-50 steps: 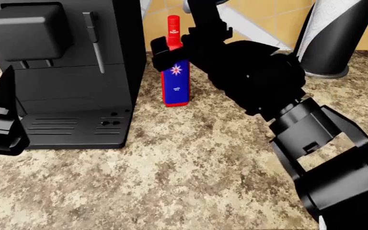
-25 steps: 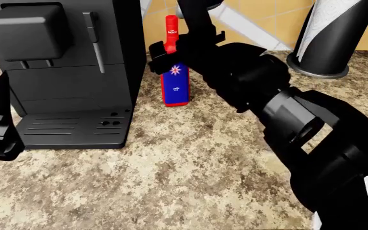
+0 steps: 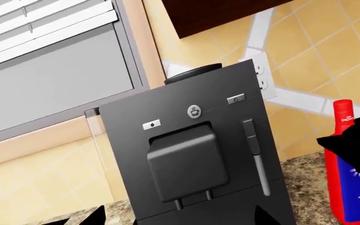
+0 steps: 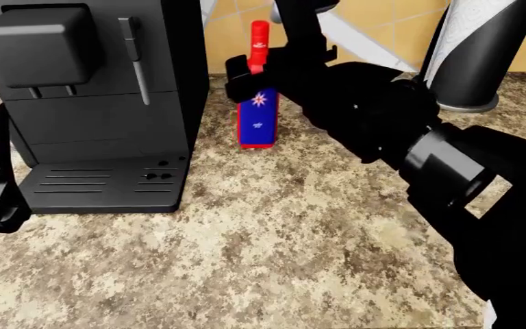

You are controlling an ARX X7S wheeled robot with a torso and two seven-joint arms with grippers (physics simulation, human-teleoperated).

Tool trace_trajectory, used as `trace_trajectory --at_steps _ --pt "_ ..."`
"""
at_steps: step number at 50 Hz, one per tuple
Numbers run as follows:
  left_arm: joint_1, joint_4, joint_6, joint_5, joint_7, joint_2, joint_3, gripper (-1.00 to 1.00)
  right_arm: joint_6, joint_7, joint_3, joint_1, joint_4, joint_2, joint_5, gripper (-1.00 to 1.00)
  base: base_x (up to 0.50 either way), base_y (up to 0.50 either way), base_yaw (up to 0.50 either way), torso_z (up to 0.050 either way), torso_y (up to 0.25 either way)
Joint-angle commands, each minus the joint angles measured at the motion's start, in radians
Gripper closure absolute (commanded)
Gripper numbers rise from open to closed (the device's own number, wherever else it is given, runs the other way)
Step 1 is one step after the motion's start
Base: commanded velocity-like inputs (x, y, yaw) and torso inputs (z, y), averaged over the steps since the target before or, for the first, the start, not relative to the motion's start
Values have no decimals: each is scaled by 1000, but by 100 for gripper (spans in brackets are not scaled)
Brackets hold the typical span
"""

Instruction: Move the drinks to the dining counter.

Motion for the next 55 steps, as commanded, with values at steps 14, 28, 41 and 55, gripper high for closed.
trace_trajectory --at_steps 14,28,41,55 --pt "-8 0 5 18 9 10 18 -100 12 227 54 57 -482 228 22 100 0 0 0 0 0" --pt "-54 0 39 15 -7 -6 87 -100 14 489 43 71 -898 411 -46 100 0 0 0 0 1" --pt "-80 7 71 -23 -30 -40 103 -100 40 553 52 96 -967 427 -37 100 -396 6 0 0 1" --pt "-39 4 43 -18 -9 -19 35 -100 64 555 36 117 -949 394 -69 100 -493 207 0 0 0"
